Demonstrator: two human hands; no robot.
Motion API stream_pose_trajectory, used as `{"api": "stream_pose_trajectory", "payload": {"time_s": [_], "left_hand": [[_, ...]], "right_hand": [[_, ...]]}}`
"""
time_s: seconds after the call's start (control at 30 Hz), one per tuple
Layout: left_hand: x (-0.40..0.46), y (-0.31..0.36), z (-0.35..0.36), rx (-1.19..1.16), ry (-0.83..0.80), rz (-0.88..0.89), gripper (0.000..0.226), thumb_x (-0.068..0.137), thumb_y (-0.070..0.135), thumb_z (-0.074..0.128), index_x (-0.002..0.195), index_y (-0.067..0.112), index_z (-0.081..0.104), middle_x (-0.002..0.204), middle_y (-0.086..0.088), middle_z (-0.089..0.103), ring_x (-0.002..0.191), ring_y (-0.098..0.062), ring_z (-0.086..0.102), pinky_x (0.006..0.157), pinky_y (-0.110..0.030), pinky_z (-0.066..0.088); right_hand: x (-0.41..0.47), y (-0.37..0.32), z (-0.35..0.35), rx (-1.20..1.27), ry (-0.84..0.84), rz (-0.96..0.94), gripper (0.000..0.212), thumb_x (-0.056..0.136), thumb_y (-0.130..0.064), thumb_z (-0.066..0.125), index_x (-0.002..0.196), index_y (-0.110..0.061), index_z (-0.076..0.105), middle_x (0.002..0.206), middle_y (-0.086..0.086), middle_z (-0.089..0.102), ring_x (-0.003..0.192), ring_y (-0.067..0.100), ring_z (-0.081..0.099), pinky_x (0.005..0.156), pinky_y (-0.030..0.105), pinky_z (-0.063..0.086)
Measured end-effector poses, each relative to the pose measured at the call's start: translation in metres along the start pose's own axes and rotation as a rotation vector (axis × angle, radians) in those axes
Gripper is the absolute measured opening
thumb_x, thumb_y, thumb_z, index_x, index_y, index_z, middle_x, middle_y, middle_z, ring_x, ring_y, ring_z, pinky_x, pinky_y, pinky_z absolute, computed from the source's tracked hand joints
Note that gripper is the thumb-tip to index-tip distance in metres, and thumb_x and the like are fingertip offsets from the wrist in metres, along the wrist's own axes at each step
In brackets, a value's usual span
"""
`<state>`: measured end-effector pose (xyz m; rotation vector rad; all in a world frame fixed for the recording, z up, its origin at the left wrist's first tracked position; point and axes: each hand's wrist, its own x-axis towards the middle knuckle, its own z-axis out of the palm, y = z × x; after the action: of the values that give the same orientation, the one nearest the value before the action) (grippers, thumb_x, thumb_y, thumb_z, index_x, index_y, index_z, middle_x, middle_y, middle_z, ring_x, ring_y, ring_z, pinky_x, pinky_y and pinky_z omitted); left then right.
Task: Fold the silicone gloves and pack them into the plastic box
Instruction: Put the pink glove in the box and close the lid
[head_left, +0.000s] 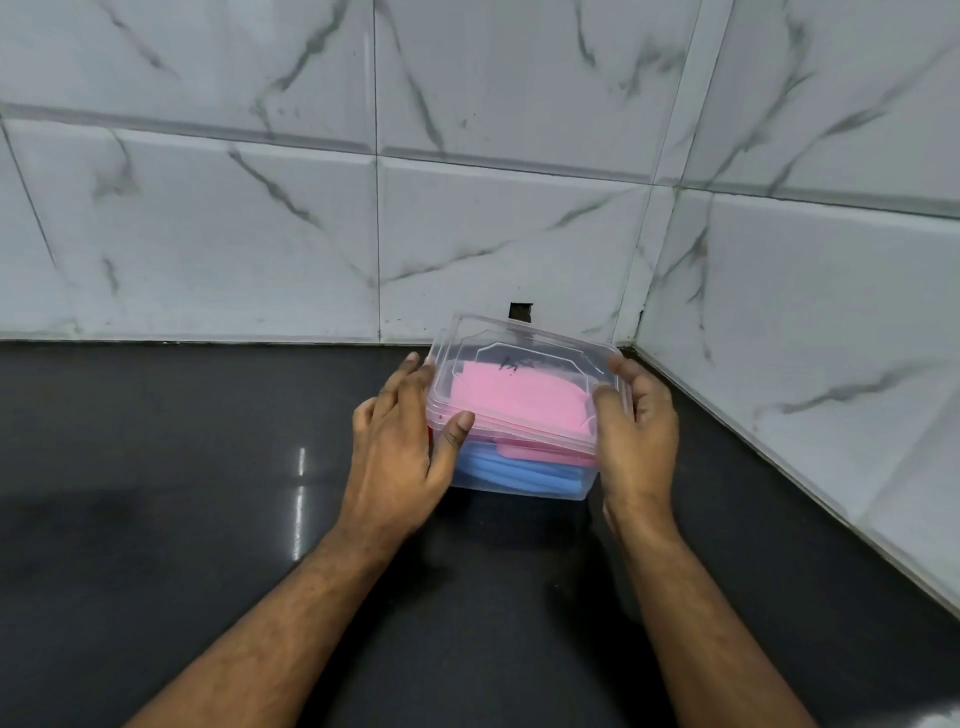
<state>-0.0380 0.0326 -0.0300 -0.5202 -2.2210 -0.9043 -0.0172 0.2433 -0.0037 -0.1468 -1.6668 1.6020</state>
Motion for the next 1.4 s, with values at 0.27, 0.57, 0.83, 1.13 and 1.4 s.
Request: {"api": "stream_pose_trajectory", "payload": {"time_s": [0.27, 0.57, 0.83, 1.13, 1.4], "left_hand": [[-0.001, -0.002, -0.002, -0.030, 0.022, -0.033, 0.047, 0.104, 0.047, 0.052, 0.133, 0.011, 0.061, 0.140, -0.009, 0.062, 0.144, -0.019, 0.046, 0.112, -0.043, 0.037], [-0.002, -0.003, -0.010, 0.271, 0.171, 0.071, 0.049, 0.100, 0.052, 0.049, 0.126, 0.019, 0.074, 0.088, 0.003, 0.075, 0.098, -0.027, 0.061, 0.075, -0.039, 0.043], [0.003, -0.016, -0.012, 0.080, 0.195, -0.053, 0.050, 0.104, 0.052, 0.042, 0.103, 0.017, 0.077, 0.097, -0.002, 0.051, 0.094, -0.022, 0.048, 0.078, -0.042, 0.045], [0.001, -0.025, -0.002, -0.311, -0.046, -0.105, 0.049, 0.104, 0.058, 0.041, 0.137, 0.024, 0.056, 0.153, 0.011, 0.047, 0.132, 0.017, 0.041, 0.102, -0.005, 0.033], [0.004, -0.022, -0.002, -0.279, 0.065, -0.136, 0.040, 0.106, 0.036, 0.043, 0.132, 0.020, 0.070, 0.149, 0.011, 0.059, 0.131, 0.000, 0.056, 0.108, -0.019, 0.045]], "right_hand": [[0.007, 0.015, 0.001, -0.349, -0.133, -0.009, 0.032, 0.098, -0.039, 0.065, 0.123, -0.020, 0.072, 0.145, -0.002, 0.055, 0.133, 0.008, 0.050, 0.109, 0.024, 0.036], [0.002, 0.011, 0.000, -0.381, -0.187, -0.036, 0.045, 0.099, -0.054, 0.055, 0.122, -0.019, 0.073, 0.142, -0.002, 0.056, 0.123, 0.007, 0.052, 0.101, 0.024, 0.037], [0.003, 0.012, 0.004, -0.529, -0.218, -0.066, 0.053, 0.102, -0.056, 0.048, 0.130, -0.018, 0.069, 0.140, 0.001, 0.057, 0.127, 0.019, 0.054, 0.105, 0.035, 0.046], [0.001, 0.012, 0.004, -0.448, -0.230, 0.016, 0.054, 0.100, -0.062, 0.046, 0.139, -0.027, 0.059, 0.142, -0.004, 0.056, 0.123, 0.012, 0.054, 0.103, 0.033, 0.047], [0.004, 0.014, 0.004, -0.237, -0.183, 0.197, 0.050, 0.102, -0.023, 0.047, 0.152, -0.023, 0.049, 0.151, -0.008, 0.053, 0.125, 0.006, 0.052, 0.095, 0.023, 0.043]]}}
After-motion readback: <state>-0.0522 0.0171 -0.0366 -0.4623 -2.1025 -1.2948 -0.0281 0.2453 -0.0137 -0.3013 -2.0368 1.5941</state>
